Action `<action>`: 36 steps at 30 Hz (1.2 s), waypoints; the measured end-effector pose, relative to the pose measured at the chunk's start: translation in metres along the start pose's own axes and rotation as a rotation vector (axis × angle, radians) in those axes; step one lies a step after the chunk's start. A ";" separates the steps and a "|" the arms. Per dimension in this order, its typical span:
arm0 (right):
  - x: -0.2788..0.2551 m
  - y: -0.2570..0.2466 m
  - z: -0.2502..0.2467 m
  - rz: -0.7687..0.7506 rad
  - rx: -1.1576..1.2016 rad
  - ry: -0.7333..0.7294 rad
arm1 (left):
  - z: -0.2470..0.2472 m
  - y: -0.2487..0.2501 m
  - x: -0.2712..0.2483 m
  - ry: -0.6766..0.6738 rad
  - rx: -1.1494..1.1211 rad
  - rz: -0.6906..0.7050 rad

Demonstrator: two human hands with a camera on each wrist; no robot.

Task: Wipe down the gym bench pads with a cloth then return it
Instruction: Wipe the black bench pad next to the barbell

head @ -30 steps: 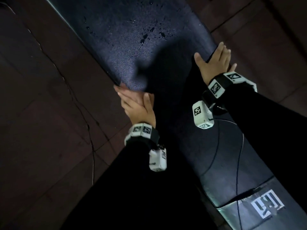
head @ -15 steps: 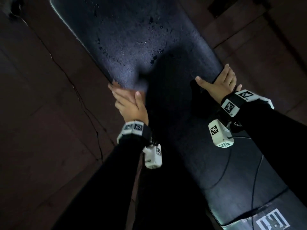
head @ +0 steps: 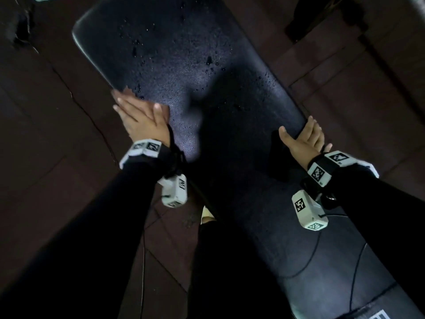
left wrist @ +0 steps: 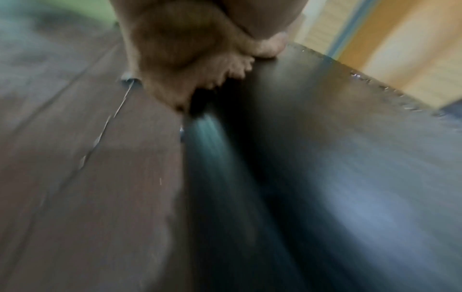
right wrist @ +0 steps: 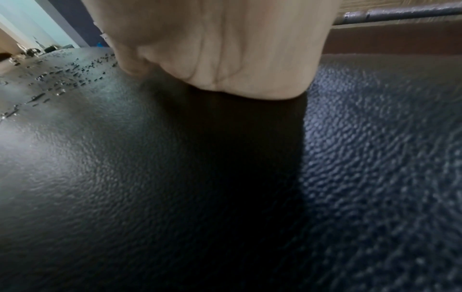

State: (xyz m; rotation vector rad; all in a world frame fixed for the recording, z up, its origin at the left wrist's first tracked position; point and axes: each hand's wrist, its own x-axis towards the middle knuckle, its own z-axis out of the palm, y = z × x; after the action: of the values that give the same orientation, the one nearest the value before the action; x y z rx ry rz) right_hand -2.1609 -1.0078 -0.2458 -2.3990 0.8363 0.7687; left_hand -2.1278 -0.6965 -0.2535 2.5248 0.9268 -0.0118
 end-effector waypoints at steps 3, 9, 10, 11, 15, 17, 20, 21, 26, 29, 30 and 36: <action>0.000 0.000 0.002 0.008 0.030 0.024 | -0.004 0.007 0.033 -0.014 0.194 0.104; 0.004 0.001 0.006 0.024 0.057 0.049 | 0.009 0.040 0.028 -0.195 0.473 0.396; 0.004 0.001 0.006 0.024 0.055 0.047 | 0.013 0.046 0.015 -0.229 0.488 0.469; 0.004 0.001 0.006 0.025 0.051 0.038 | 0.016 0.051 -0.002 -0.264 0.485 0.538; 0.003 0.002 0.001 0.027 0.028 -0.024 | 0.015 0.040 -0.077 -0.346 0.466 0.751; 0.002 0.002 -0.002 0.022 0.018 -0.048 | 0.006 0.021 -0.096 -0.374 0.462 0.766; -0.002 -0.001 -0.005 0.013 0.021 -0.050 | -0.008 -0.001 -0.090 -0.385 0.432 0.620; -0.003 -0.002 -0.006 0.010 0.023 -0.054 | -0.011 -0.006 -0.081 -0.367 0.410 0.540; -0.004 -0.002 -0.007 -0.007 0.034 -0.056 | -0.016 0.000 -0.011 -0.178 0.223 0.242; -0.003 -0.003 -0.004 -0.014 0.043 -0.028 | -0.006 0.021 0.022 -0.094 0.306 0.157; -0.003 -0.003 -0.003 -0.019 0.045 -0.016 | -0.001 0.029 0.028 -0.089 0.323 0.133; -0.004 -0.002 -0.001 -0.027 0.050 0.008 | 0.026 0.067 0.002 -0.231 0.385 0.365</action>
State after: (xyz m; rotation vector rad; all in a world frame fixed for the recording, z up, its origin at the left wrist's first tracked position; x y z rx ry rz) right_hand -2.1613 -1.0055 -0.2419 -2.3655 0.8145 0.7202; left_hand -2.0808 -0.7512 -0.2503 2.9289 0.3911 -0.3944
